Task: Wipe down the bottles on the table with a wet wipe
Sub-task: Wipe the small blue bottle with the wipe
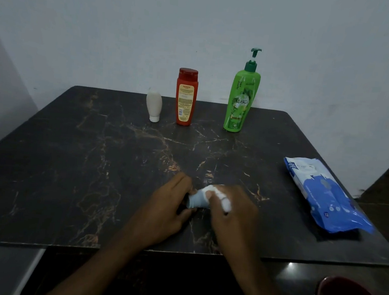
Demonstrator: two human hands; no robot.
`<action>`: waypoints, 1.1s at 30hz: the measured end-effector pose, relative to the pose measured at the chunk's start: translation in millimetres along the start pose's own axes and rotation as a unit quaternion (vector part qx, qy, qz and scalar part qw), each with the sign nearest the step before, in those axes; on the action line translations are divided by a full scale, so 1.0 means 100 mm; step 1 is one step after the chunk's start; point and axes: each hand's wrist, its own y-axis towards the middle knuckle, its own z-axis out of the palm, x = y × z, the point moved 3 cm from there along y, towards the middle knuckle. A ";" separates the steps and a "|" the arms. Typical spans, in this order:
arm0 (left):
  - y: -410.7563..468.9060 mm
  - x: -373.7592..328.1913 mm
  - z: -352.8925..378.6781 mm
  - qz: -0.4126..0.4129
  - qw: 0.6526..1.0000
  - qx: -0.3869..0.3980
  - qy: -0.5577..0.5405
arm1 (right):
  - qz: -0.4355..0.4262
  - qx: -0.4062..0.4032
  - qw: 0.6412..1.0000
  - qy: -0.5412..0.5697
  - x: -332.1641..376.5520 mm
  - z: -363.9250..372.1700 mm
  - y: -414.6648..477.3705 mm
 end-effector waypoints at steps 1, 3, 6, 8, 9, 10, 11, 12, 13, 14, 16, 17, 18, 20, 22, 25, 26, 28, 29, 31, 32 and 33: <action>0.00 0.00 0.00 0.001 1.000 0.002 0.002 | 0.056 0.009 0.998 -0.036 -0.13 -0.03 0.08; -0.01 -0.01 0.00 0.003 1.000 0.006 0.004 | 0.133 0.024 0.990 -0.048 -0.34 -0.10 0.16; 0.00 -0.02 0.00 0.006 1.000 0.007 0.009 | 0.142 0.004 0.990 -0.001 -0.31 -0.16 0.11; 0.00 -0.03 -0.01 0.001 1.000 0.005 0.011 | 0.106 -0.020 0.994 0.009 -0.14 -0.12 0.04; -0.01 -0.04 -0.01 0.000 1.000 0.004 0.012 | 0.065 -0.027 0.997 0.022 -0.03 -0.09 -0.01; -0.01 -0.04 -0.01 0.000 1.000 0.002 0.012 | 0.015 -0.020 0.999 0.037 0.07 -0.05 -0.04; -0.01 -0.05 -0.01 0.002 1.000 0.001 0.009 | -0.031 -0.002 0.998 0.049 0.14 0.00 -0.08; -0.01 -0.04 -0.02 0.002 1.000 0.001 0.003 | -0.062 0.018 0.997 0.053 0.18 0.04 -0.11; -0.01 -0.04 -0.02 0.002 1.000 0.000 -0.002 | -0.074 0.026 0.996 0.050 0.18 0.06 -0.13; -0.01 -0.03 -0.02 0.001 1.000 0.001 -0.005 | -0.066 0.019 0.997 0.044 0.13 0.05 -0.12; -0.01 0.00 -0.02 0.000 1.000 0.002 -0.001 | 0.007 -0.014 1.000 0.024 -0.01 -0.03 -0.03; -0.02 0.01 -0.02 -0.001 1.000 0.001 -0.001 | 0.057 -0.015 0.998 0.014 -0.11 -0.07 0.01; -0.02 0.02 -0.01 -0.003 1.000 0.001 -0.002 | 0.100 -0.004 0.995 0.008 -0.20 -0.09 0.04; -0.02 0.02 -0.01 -0.003 1.000 0.001 -0.006 | 0.159 0.013 0.987 -0.009 -0.29 -0.12 0.08; -0.02 0.01 -0.01 -0.004 1.000 0.000 -0.011 | 0.179 0.009 0.984 -0.009 -0.29 -0.12 0.11; -0.02 -0.02 -0.02 0.001 1.000 0.003 -0.012 | 0.185 0.002 0.983 -0.005 -0.15 -0.08 0.10; -0.01 -0.03 -0.02 0.004 1.000 0.003 -0.012 | 0.132 -0.011 0.991 0.004 -0.07 -0.07 0.08; 0.01 -0.05 -0.03 0.007 1.000 0.005 -0.017 | 0.001 0.001 1.000 0.018 0.13 -0.05 -0.02; 0.01 -0.05 -0.03 0.007 1.000 0.007 -0.019 | -0.046 0.019 0.999 0.019 0.19 -0.02 -0.08; 0.00 -0.05 -0.02 0.009 1.000 0.010 -0.014 | -0.059 0.019 0.998 0.023 0.20 -0.03 -0.10; 0.00 -0.06 -0.02 0.013 1.000 0.011 -0.009 | -0.022 0.008 0.999 0.025 0.14 -0.06 -0.07; -0.01 -0.06 -0.02 0.018 1.000 0.010 -0.002 | 0.030 0.000 0.999 0.023 0.05 -0.09 -0.01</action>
